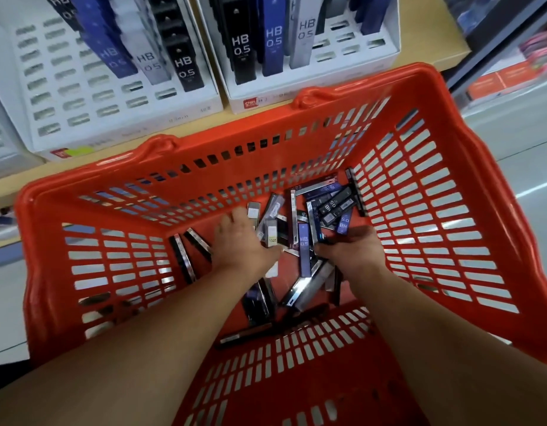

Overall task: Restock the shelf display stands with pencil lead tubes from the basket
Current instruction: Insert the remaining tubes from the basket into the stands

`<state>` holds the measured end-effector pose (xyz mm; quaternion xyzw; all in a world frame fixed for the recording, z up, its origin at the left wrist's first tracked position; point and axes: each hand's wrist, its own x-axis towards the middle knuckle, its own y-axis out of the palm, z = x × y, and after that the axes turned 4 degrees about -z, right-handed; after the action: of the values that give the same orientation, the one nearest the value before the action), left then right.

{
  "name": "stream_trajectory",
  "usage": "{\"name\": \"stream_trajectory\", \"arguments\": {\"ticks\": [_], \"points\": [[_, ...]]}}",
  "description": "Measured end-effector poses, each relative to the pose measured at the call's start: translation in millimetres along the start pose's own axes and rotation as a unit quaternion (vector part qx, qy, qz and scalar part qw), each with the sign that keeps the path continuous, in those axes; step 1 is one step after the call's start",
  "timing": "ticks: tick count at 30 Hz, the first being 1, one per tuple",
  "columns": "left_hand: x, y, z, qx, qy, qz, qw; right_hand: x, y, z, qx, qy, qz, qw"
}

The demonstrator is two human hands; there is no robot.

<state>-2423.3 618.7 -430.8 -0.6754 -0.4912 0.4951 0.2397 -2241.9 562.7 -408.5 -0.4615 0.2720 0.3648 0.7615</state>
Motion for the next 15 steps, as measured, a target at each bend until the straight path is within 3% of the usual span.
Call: {"name": "stream_trajectory", "arguments": {"ticks": [6, 11, 15], "points": [[-2, 12, 4, -0.107, -0.066, 0.004, 0.992, 1, -15, 1, 0.092, 0.082, -0.006, 0.992], [-2, 11, 10, -0.012, 0.019, 0.001, 1.000, 0, 7, -6, 0.090, 0.176, 0.028, 0.980], [-7, -2, 10, -0.041, 0.024, 0.018, 0.999, -15, 31, -21, 0.060, 0.184, 0.060, 0.979]]}}
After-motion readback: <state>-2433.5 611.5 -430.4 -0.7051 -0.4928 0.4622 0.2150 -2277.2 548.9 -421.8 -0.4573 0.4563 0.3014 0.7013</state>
